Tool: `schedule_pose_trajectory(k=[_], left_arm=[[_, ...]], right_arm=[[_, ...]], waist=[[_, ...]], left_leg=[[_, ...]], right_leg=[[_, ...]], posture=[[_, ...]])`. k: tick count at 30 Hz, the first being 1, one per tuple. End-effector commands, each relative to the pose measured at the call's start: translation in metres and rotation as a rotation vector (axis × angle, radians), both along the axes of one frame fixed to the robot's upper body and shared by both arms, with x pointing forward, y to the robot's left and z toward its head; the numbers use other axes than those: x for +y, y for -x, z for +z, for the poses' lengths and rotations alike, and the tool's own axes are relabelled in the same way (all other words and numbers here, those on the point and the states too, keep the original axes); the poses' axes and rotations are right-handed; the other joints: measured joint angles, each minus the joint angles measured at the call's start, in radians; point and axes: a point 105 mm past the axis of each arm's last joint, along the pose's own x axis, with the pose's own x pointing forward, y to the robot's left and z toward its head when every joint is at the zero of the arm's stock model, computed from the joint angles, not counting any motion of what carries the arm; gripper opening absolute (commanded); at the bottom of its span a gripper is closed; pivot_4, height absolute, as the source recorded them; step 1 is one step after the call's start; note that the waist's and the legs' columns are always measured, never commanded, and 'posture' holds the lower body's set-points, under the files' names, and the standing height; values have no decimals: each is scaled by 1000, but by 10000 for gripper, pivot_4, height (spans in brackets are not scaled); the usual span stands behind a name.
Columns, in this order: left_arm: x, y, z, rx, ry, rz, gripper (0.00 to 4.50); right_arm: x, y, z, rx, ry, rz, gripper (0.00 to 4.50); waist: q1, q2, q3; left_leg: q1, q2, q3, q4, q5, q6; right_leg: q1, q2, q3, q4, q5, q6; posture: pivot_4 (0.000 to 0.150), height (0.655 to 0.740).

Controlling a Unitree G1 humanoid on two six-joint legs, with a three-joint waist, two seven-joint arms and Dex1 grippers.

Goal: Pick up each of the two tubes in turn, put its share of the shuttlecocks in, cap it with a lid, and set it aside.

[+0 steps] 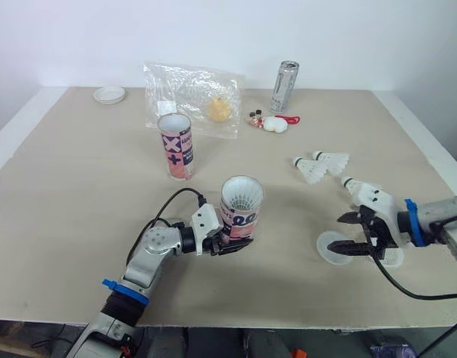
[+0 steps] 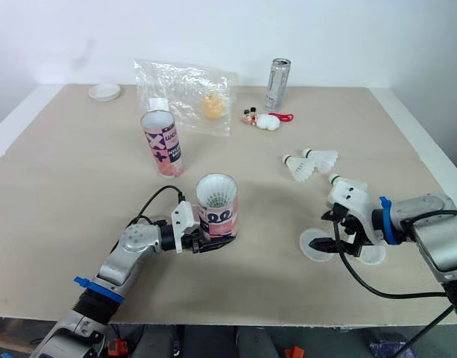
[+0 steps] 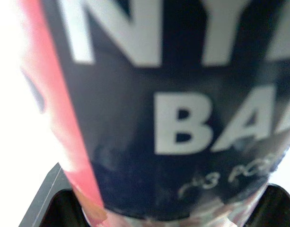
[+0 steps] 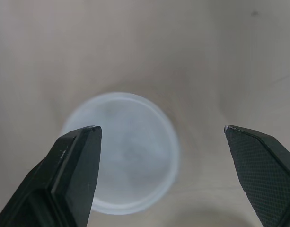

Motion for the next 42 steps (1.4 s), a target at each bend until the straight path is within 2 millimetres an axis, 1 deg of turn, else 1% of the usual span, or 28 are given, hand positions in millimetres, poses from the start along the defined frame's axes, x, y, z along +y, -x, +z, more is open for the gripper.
schedule_pose_trajectory(k=[1, 3, 5, 6, 8, 11, 17, 21, 23, 25, 26, 27, 29, 33, 35, 38, 40, 42], left_arm=[[-3, 2, -1, 1, -4, -15, 29209], [-2, 2, -2, 3, -7, -13, 29209], [-1, 2, -2, 5, -9, -10, 29209], [-1, 2, -2, 6, -9, -9, 29209], [-1, 2, -3, 7, -12, -8, 29209], [-1, 1, -3, 8, -17, -7, 29209], [0, 0, -5, 8, -31, -6, 29209], [2, -1, -8, 16, -45, -7, 29209], [3, -3, -10, 23, -54, -9, 29209], [4, -4, -10, 28, -60, -12, 29209], [4, -4, -11, 30, -63, -15, 29209], [4, -4, -11, 33, -65, -17, 29209], [4, -5, -12, 38, -70, -20, 29209], [4, -4, -16, 60, -83, -29, 29209], [4, -3, -18, 79, -84, -35, 29209], [3, 0, -21, 95, -86, -54, 29209], [1, 3, -22, 105, -88, -67, 29209], [0, 4, -23, 109, -92, -77, 29209]], right_arm=[[-3, -3, 7, -24, 47, 31, 42089], [-3, -2, 6, -20, 62, 43, 36280], [-3, -1, 2, -11, 85, 60, 27022], [-4, 0, 0, -5, 96, 67, 21065], [-4, 3, -4, 5, 114, 82, 13445], [-4, 4, -6, 10, 122, 98, 301], [-2, 1, -5, -13, 123, 121, 301], [13, -3, 9, -88, 58, 207, 301], [32, -4, 40, -164, -26, 301, 301], [46, -5, 70, -244, -60, 386, 301], [51, -6, 82, -276, -66, 416, 301], [60, -8, 98, -325, -71, 461, 301], [74, -9, 123, -396, -78, 527, 301], [100, -8, 165, -500, -79, 648, 301], [112, -6, 175, -519, -64, 720, 301], [132, -3, 177, -519, -74, 810, 301], [149, 0, 178, -515, -87, 886, 301], [161, 0, 178, -517, -91, 934, 301]], waist=[[0, 0, 0], [0, 0, 0], [0, 0, 0], [0, 0, 0], [0, 0, 0], [0, 0, 0], [0, 0, 0], [0, 0, 0], [0, 0, 0], [-4, 4, 0], [-5, 6, 0], [-4, 6, 0], [-4, 5, 1], [-4, 6, 0], [-4, 6, 0], [-2, 5, 0], [-2, 5, 0], [-2, 6, -1]], left_leg=[[0, 0, 0, 0, 0, 0], [0, 0, 0, 0, 0, 0], [0, 0, 0, 0, 0, 0], [0, 0, 0, 0, 0, 0], [0, 0, 0, 0, 0, 0], [0, 0, 0, 0, 0, 0], [0, 0, 0, 0, 0, 0], [1, 0, 0, 0, 0, 0], [1, 0, 0, 0, 0, 0], [1, 0, 1, 0, 1, -1], [2, -1, 1, 0, 1, -1], [3, -2, 1, 0, 1, -1], [5, -2, 0, -1, 1, -1], [5, -2, 0, -1, 1, -1], [4, -2, 1, -2, 1, -1], [5, -2, 1, -5, 1, -1], [5, -2, 0, -6, 1, -1], [5, -2, 1, -6, 1, -1]], right_leg=[[0, 0, 0, 0, 0, 0], [0, 0, 0, 0, 0, 2], [0, 0, 0, 0, 1, 2], [0, 0, 0, 0, 1, 2], [0, 0, 0, 0, 1, 2], [0, 0, 0, 0, 1, 2], [0, 0, 0, 0, 0, 1], [1, 0, 0, 0, 0, 1], [1, 0, 0, 0, 0, 1], [0, 0, 1, 0, 1, 0], [0, 0, 2, 0, 2, 0], [0, 0, 3, 0, 2, 1], [1, 0, 3, 0, 2, 0], [1, 0, 3, 0, 2, -1], [0, -1, 4, 0, 2, -1], [0, 0, 3, -1, 0, -2], [0, 0, 3, -1, 0, -2], [-1, 0, 4, 0, 0, -2]], posture=[[1500, 7400], [1500, 7400], [1500, 7400], [1500, 7400], [1500, 7400], [1500, 7400], [1500, 7400], [1500, 7400], [1500, 7400], [1500, 7400], [1500, 7400], [1500, 7400], [1500, 7400], [1500, 7400], [1500, 7400], [1500, 7400], [1500, 7400], [1500, 7400]])
